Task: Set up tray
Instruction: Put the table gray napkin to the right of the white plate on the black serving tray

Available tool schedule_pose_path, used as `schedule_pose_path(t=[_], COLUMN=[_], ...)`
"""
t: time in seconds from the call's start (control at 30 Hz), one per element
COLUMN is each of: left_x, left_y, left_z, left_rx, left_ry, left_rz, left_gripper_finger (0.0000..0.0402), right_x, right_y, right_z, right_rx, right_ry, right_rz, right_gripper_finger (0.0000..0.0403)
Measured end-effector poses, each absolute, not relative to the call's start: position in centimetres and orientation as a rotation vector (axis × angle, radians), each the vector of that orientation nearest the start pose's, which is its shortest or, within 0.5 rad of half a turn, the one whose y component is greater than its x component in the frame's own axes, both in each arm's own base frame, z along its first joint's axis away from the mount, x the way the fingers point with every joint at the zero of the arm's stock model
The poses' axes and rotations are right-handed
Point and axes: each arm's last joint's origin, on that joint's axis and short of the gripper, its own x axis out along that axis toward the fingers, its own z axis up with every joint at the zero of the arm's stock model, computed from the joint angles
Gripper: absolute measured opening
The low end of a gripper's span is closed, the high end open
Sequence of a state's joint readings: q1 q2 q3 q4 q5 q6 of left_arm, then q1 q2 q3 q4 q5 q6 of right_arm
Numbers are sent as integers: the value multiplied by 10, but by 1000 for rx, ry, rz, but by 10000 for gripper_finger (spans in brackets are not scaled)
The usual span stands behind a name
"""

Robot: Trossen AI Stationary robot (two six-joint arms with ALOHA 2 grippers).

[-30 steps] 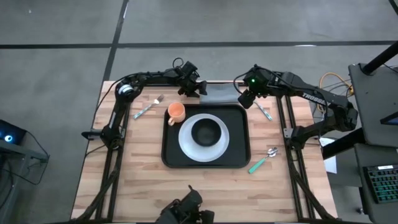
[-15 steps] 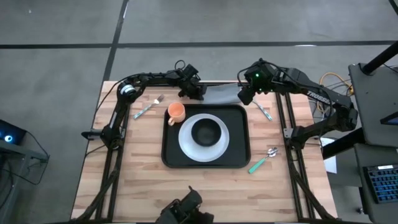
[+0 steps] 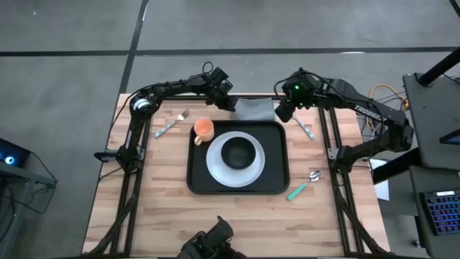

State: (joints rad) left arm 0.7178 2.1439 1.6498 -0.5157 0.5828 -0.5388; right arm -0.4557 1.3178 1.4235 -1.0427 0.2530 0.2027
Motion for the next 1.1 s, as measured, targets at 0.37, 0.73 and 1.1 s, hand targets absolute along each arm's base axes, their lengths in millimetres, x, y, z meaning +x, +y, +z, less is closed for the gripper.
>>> schedule_pose_path(t=[0.37,0.73,1.1], left_x=[374,367,340], left_y=[270,252,230], left_z=[262,326,384], left_rx=[-945,-740,-647], left_ry=[831,892,847], left_rz=[244,156,125], left_gripper_finger=[0,0,0], right_x=[219,218,220], right_y=[-115,-113,-114], right_z=[361,359,364], right_rx=[115,87,40], right_ry=[981,1004,944], right_rz=[-647,-580,-567], right_gripper_finger=[167,162,148])
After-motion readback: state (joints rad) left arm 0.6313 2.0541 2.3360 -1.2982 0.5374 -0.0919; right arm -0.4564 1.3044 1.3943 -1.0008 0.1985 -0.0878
